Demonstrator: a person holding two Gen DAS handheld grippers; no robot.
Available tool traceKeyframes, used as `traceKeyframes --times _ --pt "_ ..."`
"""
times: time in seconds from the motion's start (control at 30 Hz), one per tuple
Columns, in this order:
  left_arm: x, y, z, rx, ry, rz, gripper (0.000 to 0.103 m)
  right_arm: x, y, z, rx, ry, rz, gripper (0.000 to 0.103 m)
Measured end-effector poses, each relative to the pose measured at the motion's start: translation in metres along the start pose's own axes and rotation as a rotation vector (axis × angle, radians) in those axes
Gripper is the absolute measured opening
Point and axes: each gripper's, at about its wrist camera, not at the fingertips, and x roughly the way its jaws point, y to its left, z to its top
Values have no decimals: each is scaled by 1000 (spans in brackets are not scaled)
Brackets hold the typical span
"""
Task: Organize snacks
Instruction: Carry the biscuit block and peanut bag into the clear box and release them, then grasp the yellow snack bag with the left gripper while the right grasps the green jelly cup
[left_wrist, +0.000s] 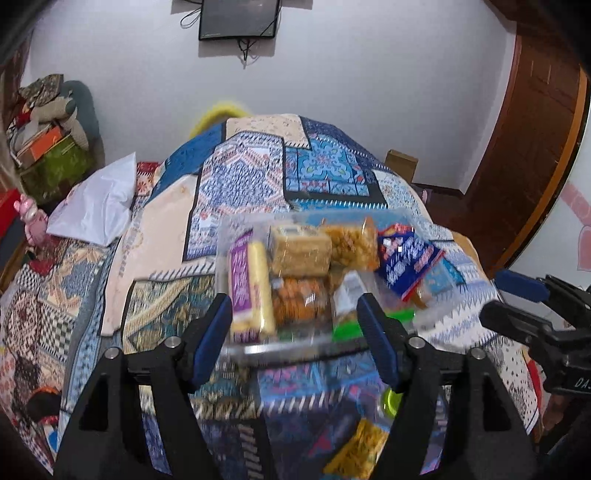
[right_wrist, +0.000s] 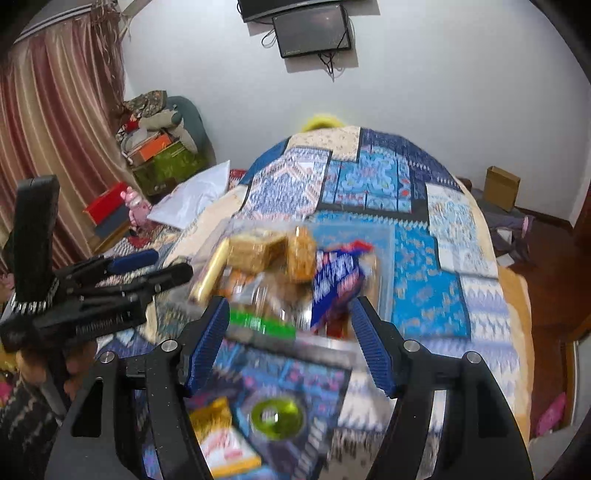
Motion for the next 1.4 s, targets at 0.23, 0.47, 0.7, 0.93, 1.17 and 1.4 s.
traceKeyframes --times 0.23,0.47,0.7,0.93,1.17,1.4 --pt "-1 5 -43 -6 78 10 76 14 4 -44 12 111 15 65" --pt "8 6 -77 27 144 27 76 57 8 -73 19 230 35 65" --pt "18 4 -96 28 198 1 76 78 5 -77 41 254 57 44" --pt "11 -16 -108 55 212 -49 76 62 4 -81 40 229 38 44" --pt "-1 -50 -118 114 227 -124 89 24 -14 -82 85 166 18 44" --pt "14 -81 -136 187 298 -134 93 -12 -24 -84 109 114 -7 44"
